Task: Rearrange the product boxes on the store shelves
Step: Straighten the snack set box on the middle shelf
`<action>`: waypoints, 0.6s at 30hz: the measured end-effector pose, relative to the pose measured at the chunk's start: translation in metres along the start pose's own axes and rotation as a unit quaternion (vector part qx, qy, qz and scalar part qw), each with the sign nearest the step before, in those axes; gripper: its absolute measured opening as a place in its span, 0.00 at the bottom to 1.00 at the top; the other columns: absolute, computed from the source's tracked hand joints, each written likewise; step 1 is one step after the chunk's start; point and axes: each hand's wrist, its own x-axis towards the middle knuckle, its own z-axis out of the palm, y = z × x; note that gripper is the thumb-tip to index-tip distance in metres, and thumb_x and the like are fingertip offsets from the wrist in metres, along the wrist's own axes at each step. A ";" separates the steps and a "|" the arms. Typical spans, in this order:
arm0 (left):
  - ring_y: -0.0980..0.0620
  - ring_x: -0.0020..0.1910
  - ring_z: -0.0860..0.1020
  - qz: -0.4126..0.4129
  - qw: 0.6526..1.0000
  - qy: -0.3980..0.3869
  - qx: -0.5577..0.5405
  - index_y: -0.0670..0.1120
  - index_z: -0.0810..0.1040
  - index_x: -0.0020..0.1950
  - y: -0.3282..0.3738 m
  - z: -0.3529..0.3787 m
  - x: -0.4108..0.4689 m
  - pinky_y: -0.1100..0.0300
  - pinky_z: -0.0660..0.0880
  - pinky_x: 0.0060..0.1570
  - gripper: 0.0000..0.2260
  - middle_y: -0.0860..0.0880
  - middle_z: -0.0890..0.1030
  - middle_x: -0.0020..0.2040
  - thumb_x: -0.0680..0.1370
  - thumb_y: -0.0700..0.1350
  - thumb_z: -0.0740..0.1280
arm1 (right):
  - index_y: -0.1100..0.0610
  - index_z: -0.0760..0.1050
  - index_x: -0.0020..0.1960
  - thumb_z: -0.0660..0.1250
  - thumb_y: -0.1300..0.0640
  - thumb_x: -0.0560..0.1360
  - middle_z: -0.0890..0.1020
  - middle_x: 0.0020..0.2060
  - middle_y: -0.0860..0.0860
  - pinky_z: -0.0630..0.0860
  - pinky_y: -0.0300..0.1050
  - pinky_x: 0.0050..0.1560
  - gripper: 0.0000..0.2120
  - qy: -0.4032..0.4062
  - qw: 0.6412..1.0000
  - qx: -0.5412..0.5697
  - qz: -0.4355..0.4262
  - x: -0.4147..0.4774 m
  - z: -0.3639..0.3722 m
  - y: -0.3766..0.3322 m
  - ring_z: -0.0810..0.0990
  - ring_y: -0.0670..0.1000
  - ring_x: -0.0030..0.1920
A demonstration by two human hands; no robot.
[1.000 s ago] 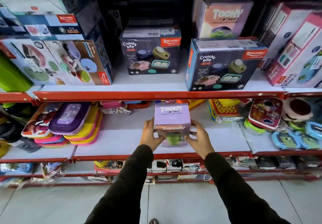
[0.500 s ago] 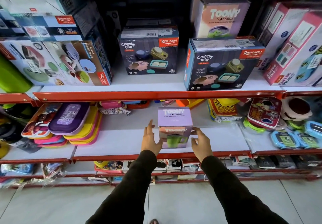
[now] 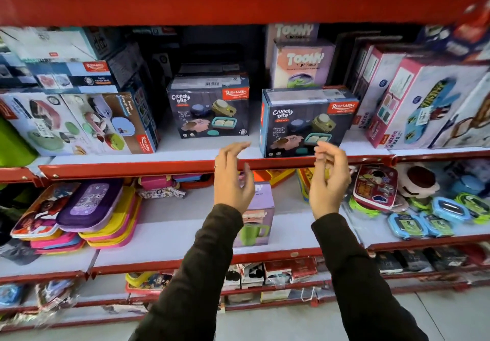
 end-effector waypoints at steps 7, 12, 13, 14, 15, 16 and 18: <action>0.47 0.76 0.66 -0.042 0.994 0.006 -0.099 0.46 0.62 0.79 0.045 0.021 0.063 0.48 0.64 0.78 0.26 0.46 0.67 0.76 0.82 0.38 0.64 | 0.56 0.63 0.78 0.58 0.59 0.84 0.66 0.76 0.55 0.60 0.48 0.78 0.23 0.005 0.995 -0.043 0.089 0.070 -0.007 -0.024 0.63 0.55 0.78; 0.42 0.78 0.66 -0.153 0.982 -0.105 -0.040 0.45 0.57 0.82 0.048 0.032 0.081 0.50 0.62 0.78 0.30 0.42 0.66 0.80 0.82 0.46 0.65 | 0.57 0.54 0.82 0.56 0.58 0.84 0.64 0.79 0.54 0.56 0.52 0.81 0.27 -0.091 0.973 -0.073 0.198 0.098 -0.015 -0.015 0.61 0.55 0.80; 0.41 0.77 0.68 -0.161 0.978 -0.125 -0.034 0.45 0.57 0.82 0.047 0.035 0.081 0.49 0.64 0.77 0.31 0.41 0.68 0.79 0.82 0.46 0.66 | 0.57 0.57 0.81 0.57 0.59 0.83 0.69 0.76 0.53 0.59 0.53 0.80 0.27 -0.099 0.971 -0.076 0.204 0.098 -0.016 -0.014 0.66 0.54 0.77; 0.41 0.76 0.70 -0.168 0.975 -0.139 -0.039 0.45 0.57 0.82 0.047 0.036 0.079 0.49 0.66 0.77 0.31 0.41 0.70 0.78 0.82 0.44 0.66 | 0.56 0.60 0.80 0.59 0.59 0.82 0.73 0.71 0.52 0.62 0.54 0.79 0.26 -0.103 0.970 -0.077 0.206 0.098 -0.018 -0.011 0.70 0.53 0.73; 0.42 0.76 0.71 -0.174 0.972 -0.146 -0.052 0.45 0.57 0.82 0.047 0.036 0.077 0.50 0.66 0.76 0.31 0.42 0.71 0.77 0.82 0.42 0.66 | 0.55 0.63 0.78 0.60 0.59 0.80 0.76 0.69 0.53 0.65 0.58 0.78 0.26 -0.104 0.971 -0.078 0.202 0.097 -0.020 -0.007 0.73 0.55 0.71; 0.43 0.75 0.71 -0.176 0.971 -0.145 -0.067 0.45 0.57 0.82 0.047 0.035 0.076 0.51 0.67 0.77 0.31 0.42 0.71 0.77 0.82 0.40 0.66 | 0.54 0.66 0.76 0.62 0.60 0.80 0.78 0.68 0.54 0.69 0.60 0.76 0.24 -0.102 0.973 -0.079 0.194 0.096 -0.022 -0.005 0.76 0.57 0.70; 0.44 0.76 0.70 -0.168 0.974 -0.127 -0.088 0.47 0.57 0.82 0.048 0.031 0.074 0.48 0.66 0.78 0.31 0.44 0.71 0.77 0.82 0.38 0.65 | 0.55 0.69 0.73 0.65 0.63 0.80 0.80 0.66 0.55 0.73 0.58 0.73 0.22 -0.084 0.980 -0.057 0.170 0.094 -0.025 -0.009 0.79 0.57 0.67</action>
